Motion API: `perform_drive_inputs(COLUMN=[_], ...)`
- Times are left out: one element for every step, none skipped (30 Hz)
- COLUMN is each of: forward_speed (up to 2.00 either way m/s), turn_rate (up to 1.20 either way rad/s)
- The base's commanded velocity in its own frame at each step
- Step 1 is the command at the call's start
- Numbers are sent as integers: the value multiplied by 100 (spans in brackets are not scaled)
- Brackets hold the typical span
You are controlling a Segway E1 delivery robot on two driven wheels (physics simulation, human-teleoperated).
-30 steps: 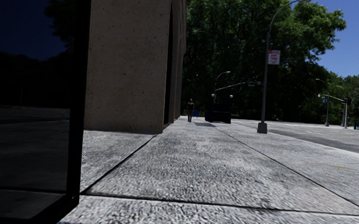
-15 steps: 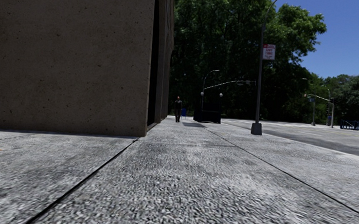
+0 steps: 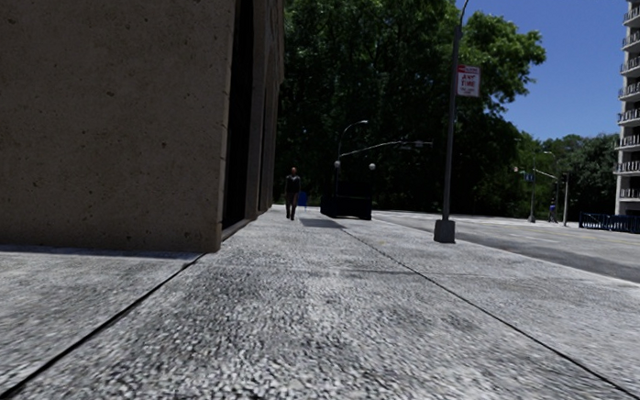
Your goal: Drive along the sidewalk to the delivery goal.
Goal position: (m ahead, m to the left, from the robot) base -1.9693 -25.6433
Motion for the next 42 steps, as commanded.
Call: perform_drive_inputs(forward_speed=[200, 200, 200, 200, 200, 200, 200, 200, 200, 200, 200, 200, 200, 200, 200, 200, 200, 200, 200, 200, 200, 200, 200, 200, 200, 200, 200, 200, 200, 200, 200, 200, 200, 200, 200, 200, 200, 200, 200, 200, 200, 200], turn_rate=[-40, -47, -49, -49, -49, -49, -49, -49, -49, -49, -49, -49, -49, -49, -49, -49, -49, -49, -49, -49, -39, 0, 0, 0, 0, 0, 0, 0, 0, 0, 0, 0, 0, 0, 0, 0, 0, 0, 0, 0, 0, 0])
